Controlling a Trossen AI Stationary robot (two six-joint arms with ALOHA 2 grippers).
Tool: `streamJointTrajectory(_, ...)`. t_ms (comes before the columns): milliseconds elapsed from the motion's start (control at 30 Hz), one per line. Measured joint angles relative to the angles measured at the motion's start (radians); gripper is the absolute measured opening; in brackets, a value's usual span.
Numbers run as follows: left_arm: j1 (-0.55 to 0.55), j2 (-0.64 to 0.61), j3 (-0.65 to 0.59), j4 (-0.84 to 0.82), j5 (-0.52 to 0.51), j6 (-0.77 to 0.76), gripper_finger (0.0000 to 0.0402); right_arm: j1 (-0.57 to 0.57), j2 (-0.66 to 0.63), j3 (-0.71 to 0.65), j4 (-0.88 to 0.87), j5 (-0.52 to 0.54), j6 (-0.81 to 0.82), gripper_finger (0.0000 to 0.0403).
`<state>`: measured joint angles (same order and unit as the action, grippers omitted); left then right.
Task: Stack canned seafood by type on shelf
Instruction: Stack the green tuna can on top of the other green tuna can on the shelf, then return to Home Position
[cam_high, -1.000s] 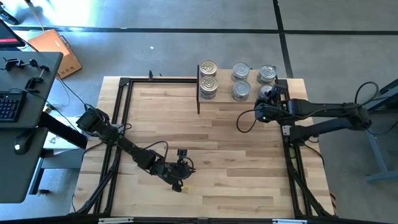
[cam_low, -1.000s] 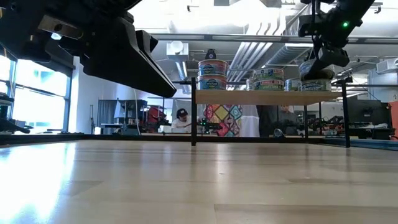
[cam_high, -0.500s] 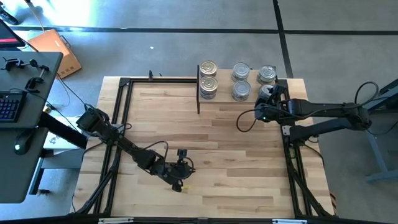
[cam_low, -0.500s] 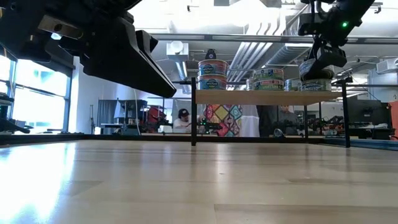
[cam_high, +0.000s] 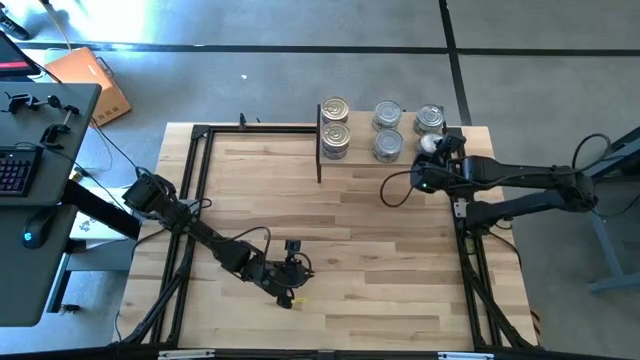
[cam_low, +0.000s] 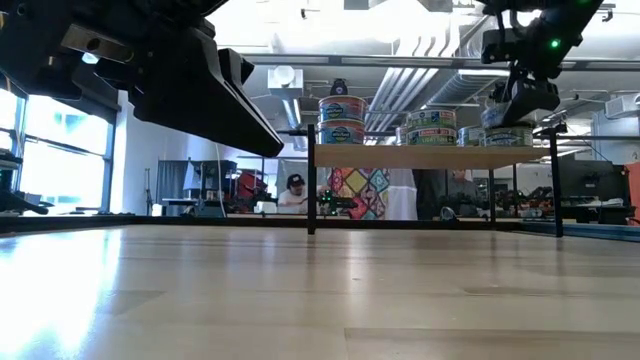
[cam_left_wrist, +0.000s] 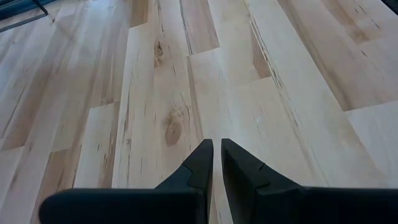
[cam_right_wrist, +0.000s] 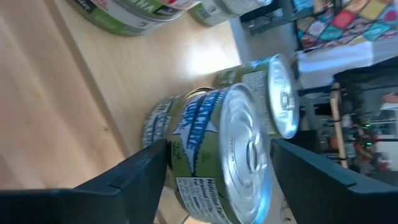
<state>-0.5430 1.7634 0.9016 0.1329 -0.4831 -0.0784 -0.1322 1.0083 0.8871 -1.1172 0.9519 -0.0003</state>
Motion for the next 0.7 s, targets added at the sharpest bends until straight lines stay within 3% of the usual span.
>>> streamJointTrajectory(233,0.0,0.0,0.0,0.0,0.0,0.0,0.0023,-0.007,0.0,0.01,0.001,-0.036,0.0,0.0325)
streamJointTrajectory(400,0.0,0.0,0.0,0.0,0.0,0.0,0.0023,0.004,0.0,0.086,-0.004,-0.081,0.029,0.0332)
streamJointTrajectory(567,0.0,0.0,0.0,0.0,0.0,-0.008,0.0023,0.004,0.0,0.183,-0.014,-0.195,0.146,0.0332)
streamJointTrajectory(700,0.0,0.0,0.0,0.0,0.0,-0.008,0.0023,0.004,-0.001,0.217,0.0,-0.36,0.268,0.0332)
